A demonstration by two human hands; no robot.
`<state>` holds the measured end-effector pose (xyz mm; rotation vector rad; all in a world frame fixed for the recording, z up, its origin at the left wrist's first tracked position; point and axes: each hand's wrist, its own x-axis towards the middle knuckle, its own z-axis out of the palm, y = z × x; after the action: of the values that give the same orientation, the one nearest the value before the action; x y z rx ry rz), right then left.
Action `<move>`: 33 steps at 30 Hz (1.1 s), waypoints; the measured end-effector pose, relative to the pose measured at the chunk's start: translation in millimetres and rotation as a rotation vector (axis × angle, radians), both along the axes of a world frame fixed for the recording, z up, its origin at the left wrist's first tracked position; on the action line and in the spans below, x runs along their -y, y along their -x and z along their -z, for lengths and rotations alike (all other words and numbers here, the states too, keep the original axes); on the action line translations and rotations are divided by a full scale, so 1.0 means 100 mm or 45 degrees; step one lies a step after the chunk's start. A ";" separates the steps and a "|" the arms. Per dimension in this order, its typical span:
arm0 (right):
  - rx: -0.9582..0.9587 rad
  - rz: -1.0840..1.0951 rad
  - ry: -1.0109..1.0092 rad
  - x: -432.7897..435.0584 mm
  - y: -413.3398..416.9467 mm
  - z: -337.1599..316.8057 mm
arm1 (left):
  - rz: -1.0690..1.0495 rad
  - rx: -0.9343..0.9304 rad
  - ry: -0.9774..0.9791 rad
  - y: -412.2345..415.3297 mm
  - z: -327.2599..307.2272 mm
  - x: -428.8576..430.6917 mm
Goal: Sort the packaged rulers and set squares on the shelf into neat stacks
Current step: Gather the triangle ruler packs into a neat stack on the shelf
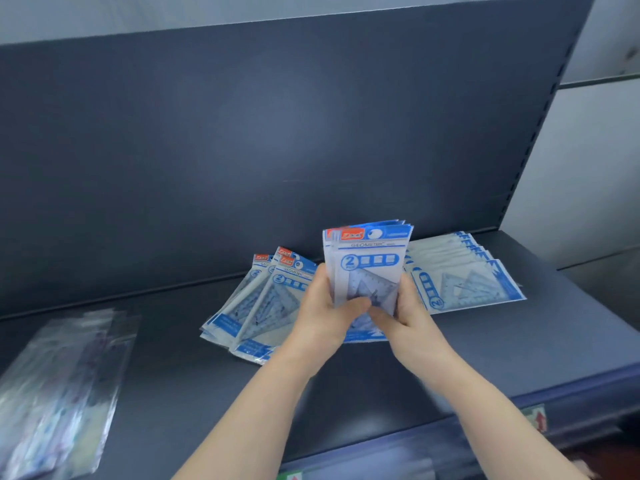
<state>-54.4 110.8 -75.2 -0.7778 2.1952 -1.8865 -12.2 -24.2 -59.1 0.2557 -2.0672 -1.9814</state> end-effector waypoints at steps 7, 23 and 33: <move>0.009 0.020 -0.037 0.04 -0.01 -0.01 | 0.057 0.021 0.051 0.03 0.02 -0.05; -0.861 0.163 -1.422 -1.17 0.57 -0.49 | 0.144 0.252 1.846 0.46 -0.44 -0.82; -0.786 0.136 -1.393 -1.70 0.94 -0.26 | 0.164 0.426 1.897 0.73 -0.32 -1.31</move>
<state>-148.6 280.8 -49.2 -1.0298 3.0704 -0.2023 -84.8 107.2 -26.9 0.1112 -3.1246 -0.0194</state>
